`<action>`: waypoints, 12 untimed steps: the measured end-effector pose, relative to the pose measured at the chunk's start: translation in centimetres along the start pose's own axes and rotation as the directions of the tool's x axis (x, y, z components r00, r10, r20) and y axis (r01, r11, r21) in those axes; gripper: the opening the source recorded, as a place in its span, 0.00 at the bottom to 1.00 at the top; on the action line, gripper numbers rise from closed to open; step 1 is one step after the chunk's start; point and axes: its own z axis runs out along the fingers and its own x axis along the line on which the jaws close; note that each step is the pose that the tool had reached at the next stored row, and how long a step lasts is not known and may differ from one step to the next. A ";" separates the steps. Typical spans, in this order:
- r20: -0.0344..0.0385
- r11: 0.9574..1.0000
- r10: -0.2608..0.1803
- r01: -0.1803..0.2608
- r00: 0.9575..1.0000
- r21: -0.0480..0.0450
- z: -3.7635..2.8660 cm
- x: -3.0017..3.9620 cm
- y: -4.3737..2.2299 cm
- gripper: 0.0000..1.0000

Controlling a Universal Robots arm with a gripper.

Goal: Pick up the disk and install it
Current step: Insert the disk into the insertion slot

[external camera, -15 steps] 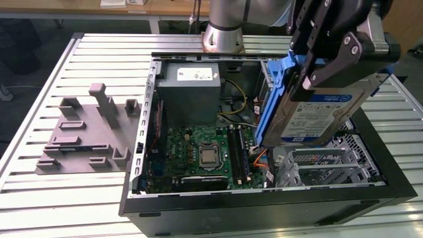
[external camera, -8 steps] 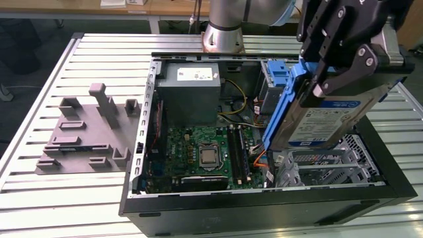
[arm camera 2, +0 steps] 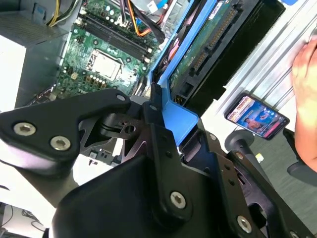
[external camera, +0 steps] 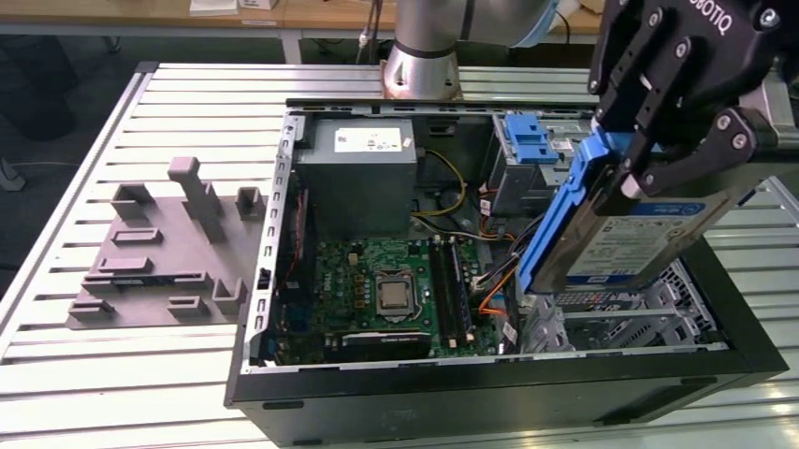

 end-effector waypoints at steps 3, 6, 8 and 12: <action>0.000 1.000 0.000 0.000 1.000 0.000 0.31 0.13 -0.43 0.36; 0.000 1.000 0.000 0.000 1.000 0.000 0.53 0.12 -1.01 0.36; 0.000 1.000 0.000 0.000 1.000 0.000 0.66 0.11 -1.35 0.36; 0.000 1.000 0.000 0.000 1.000 0.000 0.68 0.11 -1.38 0.36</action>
